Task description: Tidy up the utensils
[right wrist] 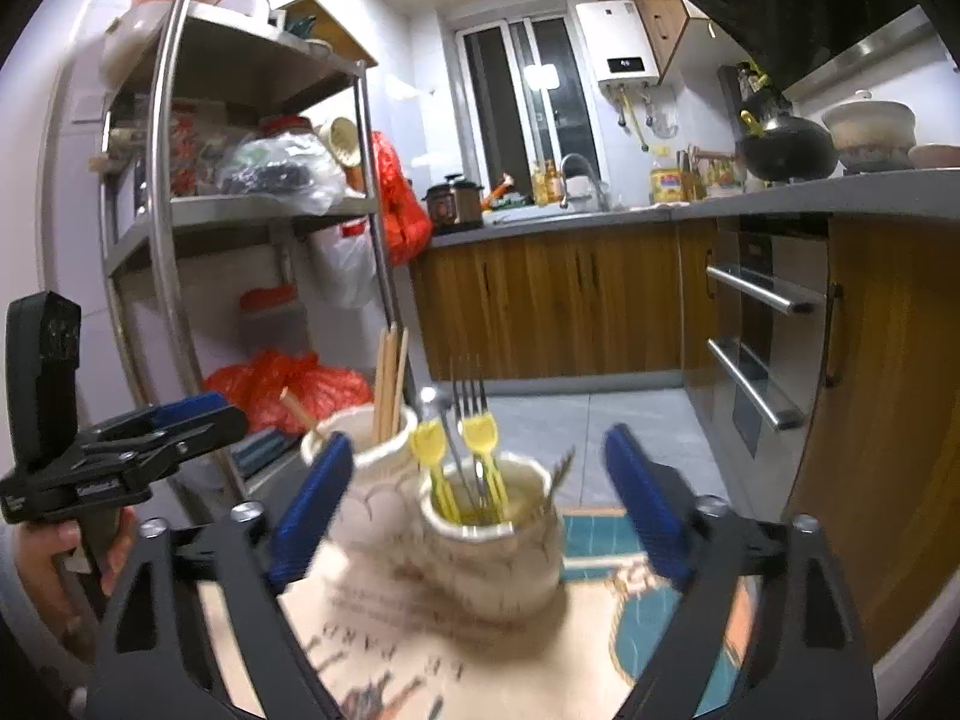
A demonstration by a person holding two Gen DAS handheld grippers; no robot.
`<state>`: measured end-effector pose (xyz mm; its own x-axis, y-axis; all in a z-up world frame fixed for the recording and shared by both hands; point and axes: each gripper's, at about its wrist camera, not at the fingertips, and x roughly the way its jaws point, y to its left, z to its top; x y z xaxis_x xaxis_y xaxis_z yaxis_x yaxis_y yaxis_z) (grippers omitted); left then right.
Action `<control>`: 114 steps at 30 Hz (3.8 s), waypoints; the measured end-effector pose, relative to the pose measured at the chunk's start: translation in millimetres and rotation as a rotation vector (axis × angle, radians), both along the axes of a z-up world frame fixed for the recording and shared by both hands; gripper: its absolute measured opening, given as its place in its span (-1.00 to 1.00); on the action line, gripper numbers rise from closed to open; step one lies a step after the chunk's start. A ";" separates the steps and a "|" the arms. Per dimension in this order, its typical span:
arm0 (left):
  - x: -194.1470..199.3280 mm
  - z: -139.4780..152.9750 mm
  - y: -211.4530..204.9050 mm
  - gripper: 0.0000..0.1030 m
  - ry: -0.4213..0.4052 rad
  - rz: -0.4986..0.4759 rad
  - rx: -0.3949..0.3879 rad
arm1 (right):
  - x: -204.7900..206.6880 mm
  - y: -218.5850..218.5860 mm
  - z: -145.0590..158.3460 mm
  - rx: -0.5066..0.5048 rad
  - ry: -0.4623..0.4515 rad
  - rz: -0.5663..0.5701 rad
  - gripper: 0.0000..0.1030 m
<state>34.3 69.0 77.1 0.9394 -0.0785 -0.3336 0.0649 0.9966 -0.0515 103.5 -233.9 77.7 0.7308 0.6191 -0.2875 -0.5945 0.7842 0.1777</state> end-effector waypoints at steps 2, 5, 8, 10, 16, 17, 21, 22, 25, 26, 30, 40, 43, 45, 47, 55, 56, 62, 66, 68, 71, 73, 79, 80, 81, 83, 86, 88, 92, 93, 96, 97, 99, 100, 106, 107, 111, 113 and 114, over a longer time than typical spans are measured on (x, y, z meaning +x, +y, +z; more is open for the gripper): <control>-7.7 -4.1 -0.8 0.88 -0.003 0.014 0.006 | -6.2 -4.2 -4.1 -0.018 0.010 0.006 0.84; -18.7 -15.7 -3.0 0.89 0.001 0.021 0.008 | -16.8 -8.8 -15.6 -0.060 0.012 0.006 0.87; -25.1 -33.2 -6.2 0.89 0.018 0.039 0.013 | -23.5 -8.9 -29.7 -0.099 0.010 -0.007 0.88; -25.7 -45.4 -8.5 0.89 0.041 0.046 0.016 | -27.3 -7.4 -41.3 -0.120 0.015 -0.013 0.88; -31.7 -61.8 -16.5 0.89 0.047 0.049 0.038 | -32.0 -7.8 -52.6 -0.134 0.014 -0.021 0.89; -32.0 -60.4 -16.3 0.89 0.040 0.048 0.040 | -31.7 -8.2 -51.8 -0.131 0.012 -0.023 0.89; -32.0 -60.0 -16.8 0.89 0.036 0.055 0.042 | -32.2 -9.0 -52.0 -0.136 0.004 -0.028 0.90; -31.8 -59.5 -17.4 0.89 0.036 0.058 0.043 | -32.5 -8.4 -51.7 -0.139 0.000 -0.031 0.90; -31.6 -59.7 -19.9 0.89 0.041 0.072 0.056 | -35.6 -7.8 -51.1 -0.146 -0.018 -0.041 0.90; -31.5 -59.8 -20.3 0.89 0.042 0.069 0.057 | -36.6 -8.3 -50.7 -0.144 -0.024 -0.043 0.90; -33.3 -59.9 -19.2 0.89 0.035 0.069 0.052 | -38.7 -10.4 -49.8 -0.134 -0.035 -0.046 0.90; -37.5 -58.2 -23.4 0.89 0.011 0.072 0.073 | -38.5 -11.0 -49.5 -0.132 -0.036 -0.046 0.90; -39.6 -58.0 -24.9 0.89 0.001 0.073 0.079 | -38.3 -11.6 -49.6 -0.132 -0.035 -0.046 0.90; -39.2 -58.2 -25.2 0.89 0.003 0.074 0.082 | -38.3 -11.3 -49.7 -0.133 -0.036 -0.046 0.90; -37.6 -58.5 -24.7 0.89 0.010 0.073 0.083 | -38.4 -11.4 -49.8 -0.132 -0.036 -0.046 0.90; -37.5 -58.4 -23.6 0.89 0.009 0.077 0.085 | -38.4 -11.5 -50.1 -0.132 -0.036 -0.046 0.90; -37.0 -58.7 -23.3 0.89 0.012 0.077 0.085 | -38.4 -11.4 -50.1 -0.132 -0.036 -0.045 0.90; -36.8 -58.7 -23.8 0.89 0.015 0.078 0.086 | -38.5 -11.5 -49.3 -0.133 -0.036 -0.046 0.90; -36.9 -59.0 -23.2 0.89 0.012 0.083 0.087 | -38.4 -11.6 -49.5 -0.133 -0.036 -0.046 0.90; -37.7 -58.9 -22.8 0.89 0.007 0.089 0.087 | -38.4 -11.6 -49.6 -0.133 -0.036 -0.046 0.90; -37.4 -58.9 -21.7 0.89 0.006 0.091 0.086 | -38.4 -11.7 -49.7 -0.133 -0.037 -0.046 0.90; -37.5 -59.0 -21.4 0.89 0.008 0.092 0.086 | -38.3 -11.7 -49.8 -0.133 -0.037 -0.046 0.90; -38.6 -58.7 -21.3 0.89 0.005 0.104 0.087 | -38.3 -11.8 -49.9 -0.133 -0.037 -0.046 0.90; -38.6 -58.7 -21.0 0.89 0.005 0.104 0.087 | -38.3 -11.8 -50.0 -0.133 -0.037 -0.046 0.90; -38.9 -58.7 -20.7 0.89 0.004 0.107 0.087 | -38.0 -12.0 -50.0 -0.133 -0.037 -0.046 0.90; -39.1 -58.4 -21.5 0.89 0.003 0.107 0.088 | -38.2 -11.9 -50.2 -0.133 -0.036 -0.045 0.90; -39.1 -58.4 -21.4 0.89 0.003 0.107 0.087 | -38.3 -11.9 -50.3 -0.133 -0.037 -0.045 0.90; -39.1 -58.4 -21.5 0.89 0.004 0.106 0.087 | -38.2 -11.9 -50.3 -0.133 -0.037 -0.045 0.90; -39.1 -58.1 -21.8 0.89 0.004 0.107 0.087 | -38.2 -11.8 -50.4 -0.133 -0.037 -0.046 0.90; -39.3 -58.1 -21.7 0.89 0.005 0.107 0.086 | -38.1 -12.0 -50.3 -0.133 -0.036 -0.045 0.90; -39.3 -58.1 -21.7 0.89 0.003 0.106 0.087 | -38.3 -11.9 -50.4 -0.132 -0.037 -0.046 0.90; -39.1 -58.1 -21.8 0.89 0.004 0.107 0.086 | -38.1 -12.2 -50.3 -0.133 -0.037 -0.046 0.90; -39.1 -58.2 -22.0 0.89 0.004 0.107 0.087 | -38.2 -12.0 -50.4 -0.133 -0.037 -0.046 0.90; -39.2 -58.1 -22.0 0.89 0.003 0.107 0.087 | -38.3 -12.0 -50.4 -0.133 -0.037 -0.046 0.90; -39.4 -57.4 -21.9 0.89 -0.001 0.107 0.087 | -38.2 -12.0 -50.5 -0.133 -0.038 -0.046 0.90; -39.5 -57.4 -21.8 0.89 -0.002 0.107 0.087 | -38.2 -11.9 -50.6 -0.133 -0.037 -0.045 0.90; -39.7 -57.5 -21.8 0.89 -0.001 0.106 0.087 | -38.1 -12.1 -50.6 -0.133 -0.037 -0.046 0.90; -39.8 -57.6 -21.9 0.89 -0.002 0.105 0.086 | -38.2 -12.0 -50.7 -0.132 -0.038 -0.046 0.90; -40.4 -57.1 -22.2 0.89 -0.004 0.100 0.086 | -38.2 -12.1 -50.7 -0.133 -0.038 -0.045 0.90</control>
